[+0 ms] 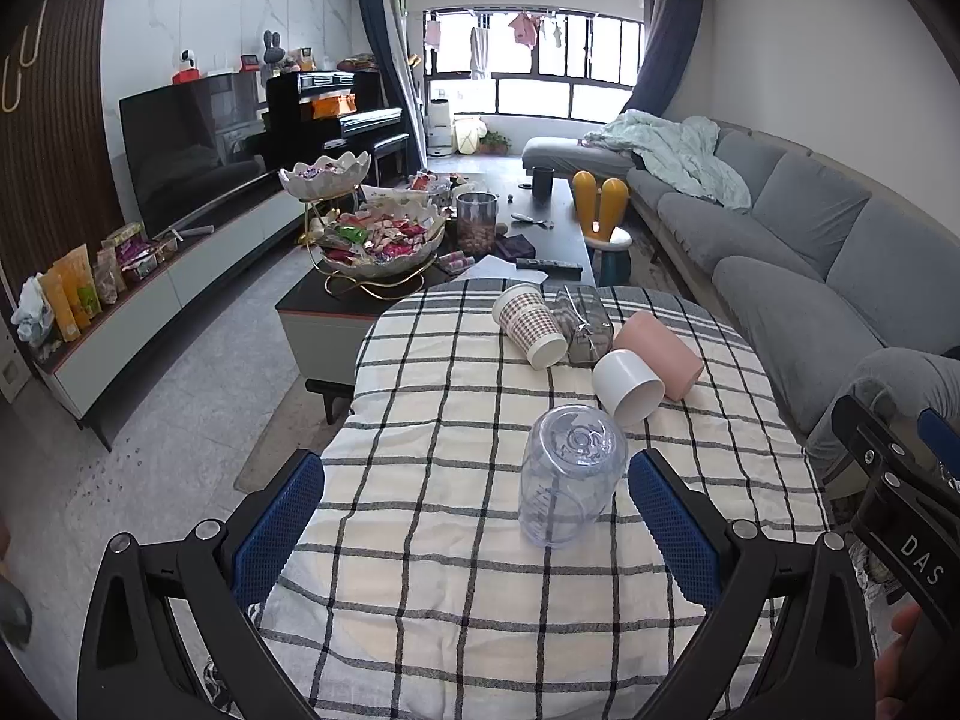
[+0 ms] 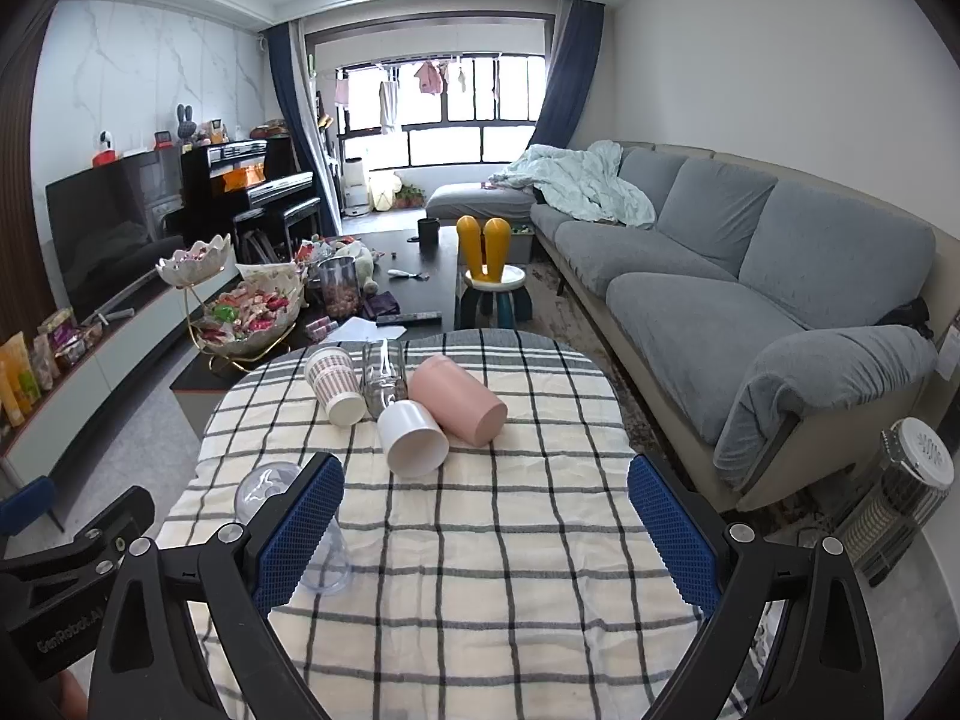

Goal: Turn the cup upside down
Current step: 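Open the left gripper and withdraw from the upside-down cup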

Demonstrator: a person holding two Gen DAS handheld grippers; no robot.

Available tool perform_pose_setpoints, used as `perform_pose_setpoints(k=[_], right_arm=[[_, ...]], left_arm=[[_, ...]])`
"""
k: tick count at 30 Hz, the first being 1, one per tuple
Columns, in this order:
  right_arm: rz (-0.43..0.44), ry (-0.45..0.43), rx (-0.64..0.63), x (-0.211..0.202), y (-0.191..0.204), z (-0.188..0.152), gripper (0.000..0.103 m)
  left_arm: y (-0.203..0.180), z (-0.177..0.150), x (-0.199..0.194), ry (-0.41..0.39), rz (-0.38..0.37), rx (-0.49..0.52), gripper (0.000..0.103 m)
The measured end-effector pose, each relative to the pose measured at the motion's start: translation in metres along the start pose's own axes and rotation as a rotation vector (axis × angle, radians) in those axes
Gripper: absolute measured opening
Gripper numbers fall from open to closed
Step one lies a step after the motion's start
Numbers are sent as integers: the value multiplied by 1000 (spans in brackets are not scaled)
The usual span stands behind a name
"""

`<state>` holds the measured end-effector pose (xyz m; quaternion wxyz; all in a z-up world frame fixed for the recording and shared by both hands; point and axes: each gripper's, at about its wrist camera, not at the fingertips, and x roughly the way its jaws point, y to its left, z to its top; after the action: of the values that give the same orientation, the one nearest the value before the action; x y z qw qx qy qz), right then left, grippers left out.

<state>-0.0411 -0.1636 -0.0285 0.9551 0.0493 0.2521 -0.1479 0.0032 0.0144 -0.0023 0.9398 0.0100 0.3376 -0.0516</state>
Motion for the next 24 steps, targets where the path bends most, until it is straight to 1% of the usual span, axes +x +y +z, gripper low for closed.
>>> perform_pose_setpoints(k=[10, 15, 24], right_arm=[[0, 0, 0, 0, 0, 1, 96], [-1, 0, -1, 0, 0, 1, 96], [-1, 2, 0, 0, 0, 1, 96]], left_arm=[[-1, 1, 0, -19, 6, 16, 103], [-3, 1, 1, -18, -2, 24, 103], [-5, 0, 6, 8, -20, 11, 103]])
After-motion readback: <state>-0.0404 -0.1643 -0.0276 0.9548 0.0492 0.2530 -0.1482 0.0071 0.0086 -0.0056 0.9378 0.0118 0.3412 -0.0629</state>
